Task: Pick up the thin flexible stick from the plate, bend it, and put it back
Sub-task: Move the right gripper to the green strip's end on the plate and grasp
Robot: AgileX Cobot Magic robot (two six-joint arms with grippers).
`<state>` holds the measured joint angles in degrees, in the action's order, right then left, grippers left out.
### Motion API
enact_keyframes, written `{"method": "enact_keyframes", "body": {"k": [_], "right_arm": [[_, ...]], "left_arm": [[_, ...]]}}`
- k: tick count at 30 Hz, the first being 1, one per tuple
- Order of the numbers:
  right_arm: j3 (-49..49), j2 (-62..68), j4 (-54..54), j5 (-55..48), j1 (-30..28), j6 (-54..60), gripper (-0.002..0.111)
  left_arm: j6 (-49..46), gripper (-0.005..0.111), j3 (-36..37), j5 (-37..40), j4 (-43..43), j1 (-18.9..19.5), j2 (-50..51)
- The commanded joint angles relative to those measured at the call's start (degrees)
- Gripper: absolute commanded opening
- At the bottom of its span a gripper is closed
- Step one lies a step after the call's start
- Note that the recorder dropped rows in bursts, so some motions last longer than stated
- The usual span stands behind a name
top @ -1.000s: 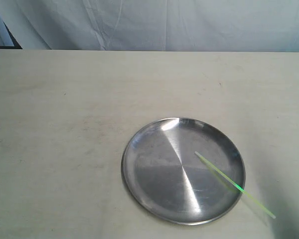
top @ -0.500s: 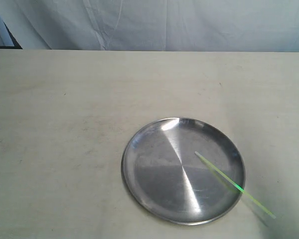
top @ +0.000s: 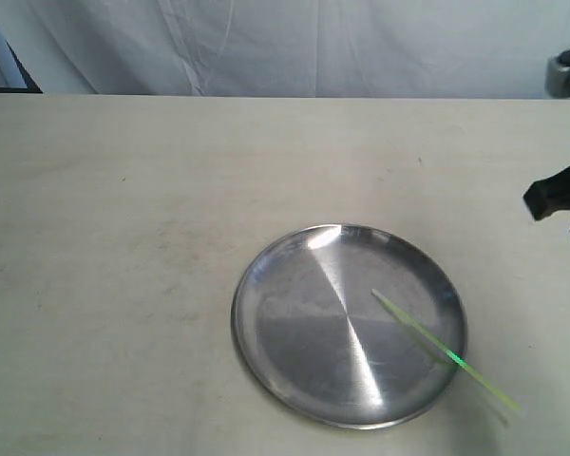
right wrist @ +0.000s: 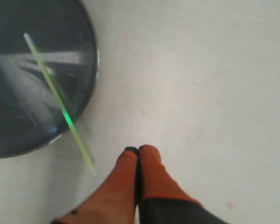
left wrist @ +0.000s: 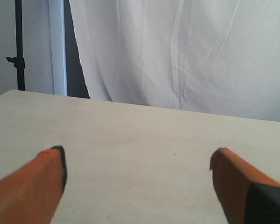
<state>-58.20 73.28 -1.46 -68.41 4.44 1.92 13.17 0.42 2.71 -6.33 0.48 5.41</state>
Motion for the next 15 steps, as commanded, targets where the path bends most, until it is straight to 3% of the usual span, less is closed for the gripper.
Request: {"method": "enact_keyframes", "body": {"k": [1,5,7,9,10,11,15], "right_arm": [[3.7,4.3,0.6,1.5,4.9,2.6,-0.001],[15.0,5.3,1.5,16.7,8.3,2.8,-0.001],[18.8,5.3,2.7,19.8,8.3,2.6,0.008],[21.4,5.3,2.8,23.1,8.3,2.6,0.034],[22.8,5.3,2.8,25.6,8.3,2.6,0.053],[23.4,5.3,2.8,26.5,8.3,2.6,0.062],[24.0,6.6,2.6,27.8,8.3,3.1,0.059]], "left_arm": [[-0.1,0.080,-0.4,-0.6,-0.4,0.0,-0.5],[-0.1,0.080,-0.4,-0.6,-0.4,0.0,-0.5],[-0.1,0.080,-0.4,-0.6,-0.4,0.0,-0.5],[-0.1,0.080,-0.4,-0.6,-0.4,0.0,-0.5],[-0.1,0.080,-0.4,-0.6,-0.4,0.0,-0.5],[-0.1,0.080,-0.4,-0.6,-0.4,0.0,-0.5],[-0.1,0.080,-0.4,-0.6,-0.4,0.0,-0.5]]}}
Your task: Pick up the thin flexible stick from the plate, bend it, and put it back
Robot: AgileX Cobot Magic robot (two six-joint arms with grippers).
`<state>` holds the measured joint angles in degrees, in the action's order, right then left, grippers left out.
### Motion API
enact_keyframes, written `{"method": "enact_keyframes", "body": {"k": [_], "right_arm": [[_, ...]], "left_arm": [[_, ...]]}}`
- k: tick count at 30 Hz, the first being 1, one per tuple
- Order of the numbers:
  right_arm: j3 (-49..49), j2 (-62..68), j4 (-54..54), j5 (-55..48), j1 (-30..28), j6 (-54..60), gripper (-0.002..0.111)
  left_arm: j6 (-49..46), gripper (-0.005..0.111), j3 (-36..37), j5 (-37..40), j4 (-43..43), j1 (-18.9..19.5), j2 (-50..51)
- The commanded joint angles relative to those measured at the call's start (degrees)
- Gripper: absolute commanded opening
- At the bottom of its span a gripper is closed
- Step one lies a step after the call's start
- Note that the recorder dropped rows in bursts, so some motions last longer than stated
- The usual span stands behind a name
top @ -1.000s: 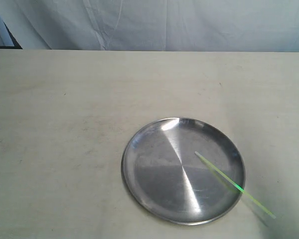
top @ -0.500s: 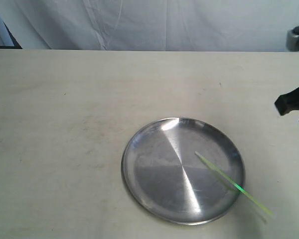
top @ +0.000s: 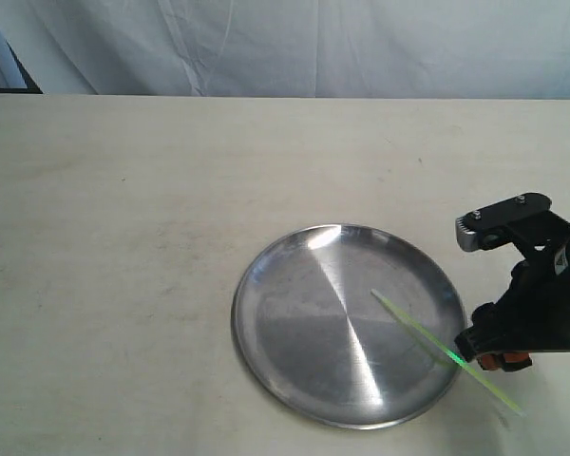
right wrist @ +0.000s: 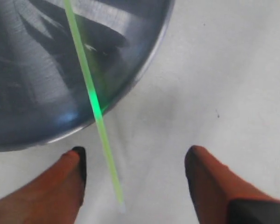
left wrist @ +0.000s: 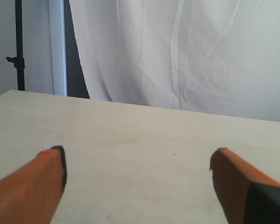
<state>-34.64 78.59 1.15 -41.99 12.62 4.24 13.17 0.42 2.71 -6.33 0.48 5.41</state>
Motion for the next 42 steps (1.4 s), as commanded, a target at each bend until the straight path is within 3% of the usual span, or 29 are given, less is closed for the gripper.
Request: {"method": "enact_keyframes", "body": {"k": [1,13,20,22,26,33,42], "right_arm": [[0.4,2.3,0.0,1.5,0.1,1.2,0.059],[0.4,11.6,-2.5,2.1,7.5,0.8,0.058],[0.4,15.3,-4.9,4.3,7.5,-4.2,0.056],[0.3,16.0,-4.9,4.3,7.5,-4.2,0.045],[-1.4,16.1,-3.2,2.6,7.5,-4.2,0.000],[-4.5,12.9,-2.9,-3.0,7.5,-4.2,-0.001],[-4.5,-3.5,2.1,-6.8,7.5,-1.9,-0.001]], "left_arm": [[-0.1,0.080,-0.4,-0.6,-0.4,0.0,-0.5],[-0.1,0.080,-0.4,-0.6,-0.4,0.0,-0.5],[-0.1,0.080,-0.4,-0.6,-0.4,0.0,-0.5],[-0.1,0.080,-0.4,-0.6,-0.4,0.0,-0.5],[-0.1,0.080,-0.4,-0.6,-0.4,0.0,-0.5],[-0.1,0.080,-0.4,-0.6,-0.4,0.0,-0.5],[-0.1,0.080,-0.4,-0.6,-0.4,0.0,-0.5]]}}
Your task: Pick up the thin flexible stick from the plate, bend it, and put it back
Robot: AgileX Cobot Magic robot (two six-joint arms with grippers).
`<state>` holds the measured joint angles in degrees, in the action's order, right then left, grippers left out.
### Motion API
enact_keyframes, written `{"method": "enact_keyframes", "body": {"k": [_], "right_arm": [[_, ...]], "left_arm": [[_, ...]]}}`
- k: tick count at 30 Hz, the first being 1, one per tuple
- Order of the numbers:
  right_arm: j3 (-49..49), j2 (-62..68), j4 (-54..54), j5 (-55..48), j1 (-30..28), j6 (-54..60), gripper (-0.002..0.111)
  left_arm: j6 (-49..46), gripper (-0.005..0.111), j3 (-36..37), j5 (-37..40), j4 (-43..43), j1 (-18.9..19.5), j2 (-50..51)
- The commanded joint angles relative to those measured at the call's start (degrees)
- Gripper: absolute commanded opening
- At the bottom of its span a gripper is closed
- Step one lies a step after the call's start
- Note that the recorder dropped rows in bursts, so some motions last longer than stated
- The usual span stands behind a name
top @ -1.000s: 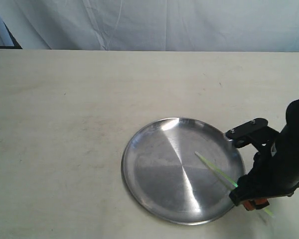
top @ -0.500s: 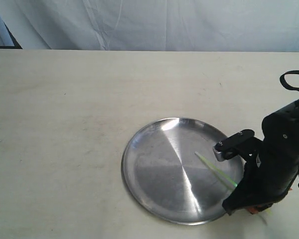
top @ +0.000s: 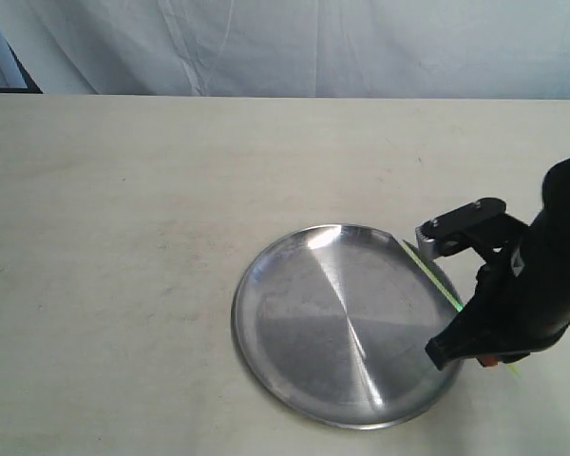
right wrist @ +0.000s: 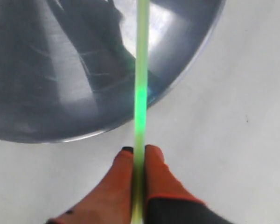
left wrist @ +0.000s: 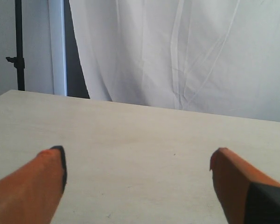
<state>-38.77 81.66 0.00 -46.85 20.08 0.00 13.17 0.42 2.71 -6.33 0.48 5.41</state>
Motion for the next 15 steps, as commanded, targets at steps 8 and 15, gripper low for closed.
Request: {"method": "enact_keyframes", "body": {"k": [8,15], "right_arm": [[-0.3,-19.4,25.4,-5.9,0.1,17.7,-0.001],[-0.3,-25.4,33.0,-5.3,0.1,22.9,-0.001]], "left_arm": [[2.5,0.080,-0.4,-10.8,2.6,0.0,-0.5],[35.3,0.080,-3.6,-23.9,4.1,-0.2,0.3]]}}
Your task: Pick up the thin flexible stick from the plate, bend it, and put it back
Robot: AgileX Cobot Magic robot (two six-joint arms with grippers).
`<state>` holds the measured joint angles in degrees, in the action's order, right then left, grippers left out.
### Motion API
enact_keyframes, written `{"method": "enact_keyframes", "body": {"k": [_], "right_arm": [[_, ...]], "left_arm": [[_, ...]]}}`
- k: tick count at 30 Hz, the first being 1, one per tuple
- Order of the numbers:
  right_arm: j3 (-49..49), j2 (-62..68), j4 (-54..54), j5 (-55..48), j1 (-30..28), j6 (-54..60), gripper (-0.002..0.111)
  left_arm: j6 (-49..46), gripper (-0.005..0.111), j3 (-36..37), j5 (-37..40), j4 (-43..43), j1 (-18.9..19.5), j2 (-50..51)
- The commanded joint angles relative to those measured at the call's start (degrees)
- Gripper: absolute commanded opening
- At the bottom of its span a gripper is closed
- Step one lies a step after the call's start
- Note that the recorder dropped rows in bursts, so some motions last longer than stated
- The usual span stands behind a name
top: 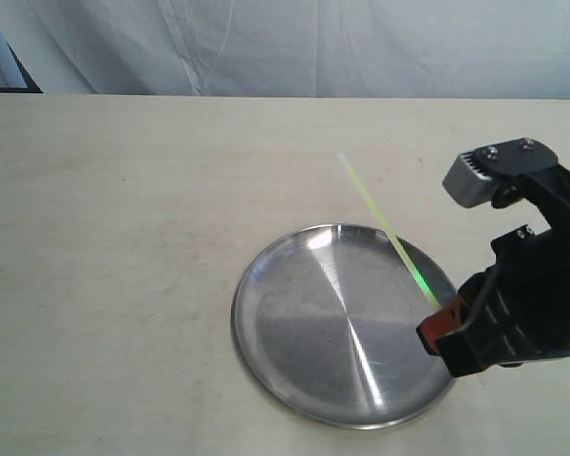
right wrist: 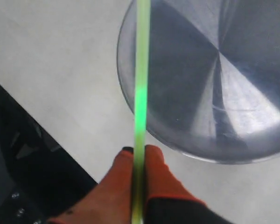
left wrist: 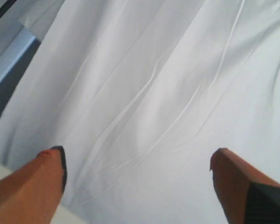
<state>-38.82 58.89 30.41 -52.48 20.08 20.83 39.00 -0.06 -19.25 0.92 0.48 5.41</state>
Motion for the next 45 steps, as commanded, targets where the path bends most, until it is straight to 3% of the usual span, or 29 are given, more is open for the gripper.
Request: {"method": "enact_keyframes", "body": {"k": [1,3,5,10,13,17,22,29,37,45], "right_arm": [[-0.3,-3.0,3.4,0.3,0.1,2.1,-0.001],[-0.3,-3.7,6.8,0.3,0.1,2.5,-0.001],[-0.3,-3.9,11.0,0.3,0.1,4.6,-0.001],[-0.3,-3.9,18.5,0.4,0.1,10.3,-0.001],[0.8,-3.9,22.6,0.5,0.1,12.9,-0.001],[6.2,-3.9,34.2,3.7,0.1,19.7,-0.001],[9.7,-3.9,44.2,3.9,0.1,27.0,-0.001],[9.7,0.7,45.7,6.4,0.8,27.7,-0.001],[9.7,10.3,59.5,8.9,11.0,41.7,-0.001],[-1.0,19.4,58.6,10.7,19.5,43.7,-0.001]], "left_arm": [[13.7,0.080,-4.5,1.6,-8.1,-0.2,0.9],[22.6,0.080,-6.5,4.1,-21.2,-0.2,2.7],[35.9,0.080,-8.6,1.0,-36.5,-0.2,6.7],[64.5,0.080,-15.2,-19.6,-70.7,-0.2,24.4],[73.8,0.080,-18.1,-32.3,-78.1,-0.2,37.7],[74.2,0.080,-19.0,-50.7,-75.0,-0.2,52.0],[73.5,0.080,-19.0,-50.7,-73.6,-1.3,61.4],[73.5,0.080,-19.0,-50.7,-64.8,-3.8,62.8],[73.2,0.080,-19.0,-50.7,-63.0,-4.2,62.8],[72.8,0.080,-19.0,-50.7,-63.6,-4.2,62.8]]}}
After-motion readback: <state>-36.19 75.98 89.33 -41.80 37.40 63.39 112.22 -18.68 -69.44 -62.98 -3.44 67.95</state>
